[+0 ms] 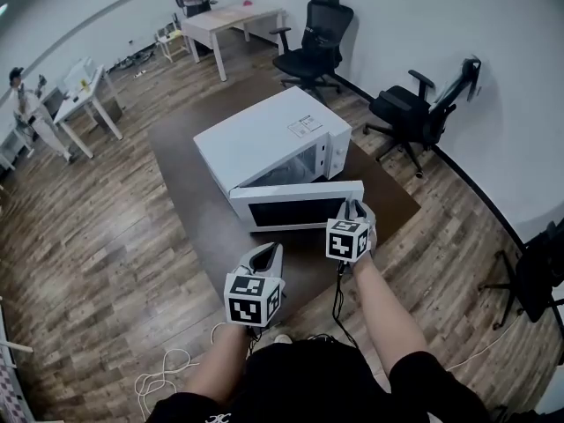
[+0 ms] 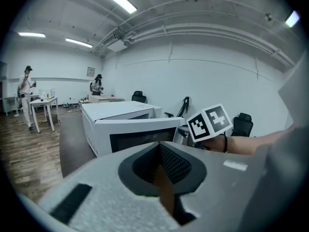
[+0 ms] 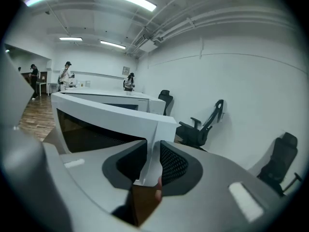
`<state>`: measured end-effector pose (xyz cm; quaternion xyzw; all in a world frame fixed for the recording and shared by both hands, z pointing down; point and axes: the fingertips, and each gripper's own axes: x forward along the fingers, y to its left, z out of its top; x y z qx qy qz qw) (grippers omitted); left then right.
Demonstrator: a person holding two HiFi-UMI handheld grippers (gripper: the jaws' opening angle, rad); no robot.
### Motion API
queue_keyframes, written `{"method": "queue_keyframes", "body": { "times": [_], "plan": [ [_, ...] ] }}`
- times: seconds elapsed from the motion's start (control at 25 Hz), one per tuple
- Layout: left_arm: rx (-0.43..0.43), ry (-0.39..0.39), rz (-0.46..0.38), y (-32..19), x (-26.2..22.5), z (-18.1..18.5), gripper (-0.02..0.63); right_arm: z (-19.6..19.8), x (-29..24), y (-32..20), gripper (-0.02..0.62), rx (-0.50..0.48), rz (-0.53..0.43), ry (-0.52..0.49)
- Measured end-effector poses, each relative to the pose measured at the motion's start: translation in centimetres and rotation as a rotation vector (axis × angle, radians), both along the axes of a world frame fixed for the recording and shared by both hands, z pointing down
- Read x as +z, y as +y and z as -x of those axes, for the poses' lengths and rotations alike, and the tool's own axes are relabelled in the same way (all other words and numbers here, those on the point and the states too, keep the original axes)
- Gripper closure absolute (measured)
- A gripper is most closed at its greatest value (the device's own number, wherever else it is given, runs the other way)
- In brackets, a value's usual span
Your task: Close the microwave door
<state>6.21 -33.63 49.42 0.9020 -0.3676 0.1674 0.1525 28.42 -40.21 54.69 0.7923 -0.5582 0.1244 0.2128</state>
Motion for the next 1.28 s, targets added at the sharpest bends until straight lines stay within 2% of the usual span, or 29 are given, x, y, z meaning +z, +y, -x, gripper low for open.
{"method": "queue_keyframes", "body": {
  "times": [0.36, 1.28],
  "plan": [
    [-0.073, -0.028, 0.022, -0.2, 1.0, 1.6, 0.597, -2.2, 0.0, -4.1, 0.502, -0.014, 0.024, 0.027],
    [-0.212, -0.092, 0.06, -3.2, 2.5, 4.0, 0.597, -3.2, 1.0, -13.5, 0.5, -0.109, 0.048, 0.052]
  ]
}}
